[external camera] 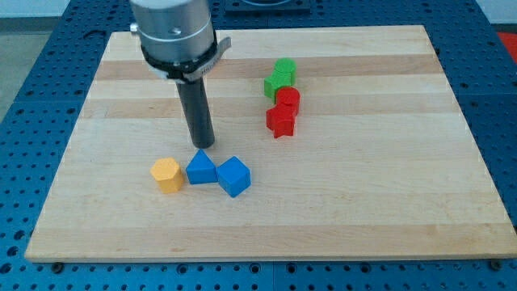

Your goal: Push yellow heart slightly down

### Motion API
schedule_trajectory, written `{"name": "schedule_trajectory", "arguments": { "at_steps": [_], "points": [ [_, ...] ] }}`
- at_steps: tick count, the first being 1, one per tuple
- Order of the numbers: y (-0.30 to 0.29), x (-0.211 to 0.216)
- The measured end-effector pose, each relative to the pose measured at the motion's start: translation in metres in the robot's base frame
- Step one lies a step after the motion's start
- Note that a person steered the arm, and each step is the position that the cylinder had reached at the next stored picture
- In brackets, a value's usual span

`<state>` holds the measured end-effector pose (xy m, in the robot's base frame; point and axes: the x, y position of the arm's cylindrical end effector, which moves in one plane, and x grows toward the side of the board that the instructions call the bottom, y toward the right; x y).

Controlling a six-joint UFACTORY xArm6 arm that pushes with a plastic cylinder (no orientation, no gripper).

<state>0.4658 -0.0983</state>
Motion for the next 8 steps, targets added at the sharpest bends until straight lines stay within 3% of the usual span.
{"name": "schedule_trajectory", "arguments": {
  "at_steps": [2,4,6,8],
  "points": [
    [0.001,0.023],
    [-0.006,0.002],
    [-0.006,-0.107],
    [0.023,-0.189]
  ]
}}
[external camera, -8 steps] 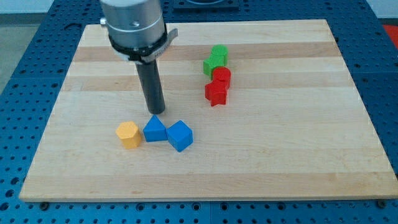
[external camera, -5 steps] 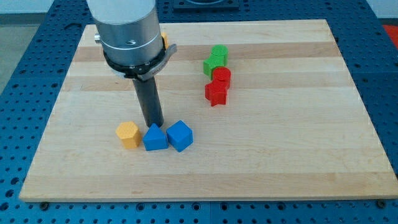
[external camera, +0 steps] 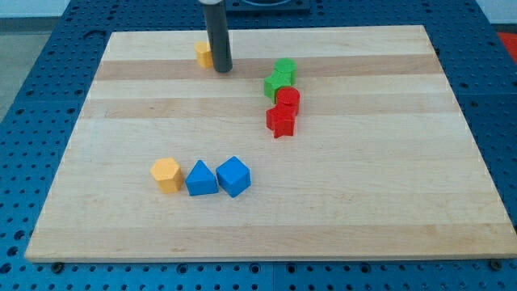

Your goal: Push yellow heart slightly down

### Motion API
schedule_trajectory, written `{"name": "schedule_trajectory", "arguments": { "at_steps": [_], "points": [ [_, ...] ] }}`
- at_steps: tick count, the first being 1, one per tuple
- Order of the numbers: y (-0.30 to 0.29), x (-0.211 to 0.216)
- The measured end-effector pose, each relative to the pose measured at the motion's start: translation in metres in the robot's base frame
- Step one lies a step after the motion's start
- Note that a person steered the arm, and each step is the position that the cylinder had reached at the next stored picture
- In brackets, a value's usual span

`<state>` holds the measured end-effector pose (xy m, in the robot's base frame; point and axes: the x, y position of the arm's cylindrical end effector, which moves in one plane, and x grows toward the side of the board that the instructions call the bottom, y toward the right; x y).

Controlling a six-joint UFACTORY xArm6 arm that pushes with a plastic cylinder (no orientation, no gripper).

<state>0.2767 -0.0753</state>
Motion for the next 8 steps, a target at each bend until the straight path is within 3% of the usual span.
{"name": "schedule_trajectory", "arguments": {
  "at_steps": [1,2,3,7,8],
  "points": [
    [0.008,-0.043],
    [-0.008,-0.060],
    [-0.032,-0.042],
    [-0.031,0.094],
    [-0.032,0.106]
  ]
}}
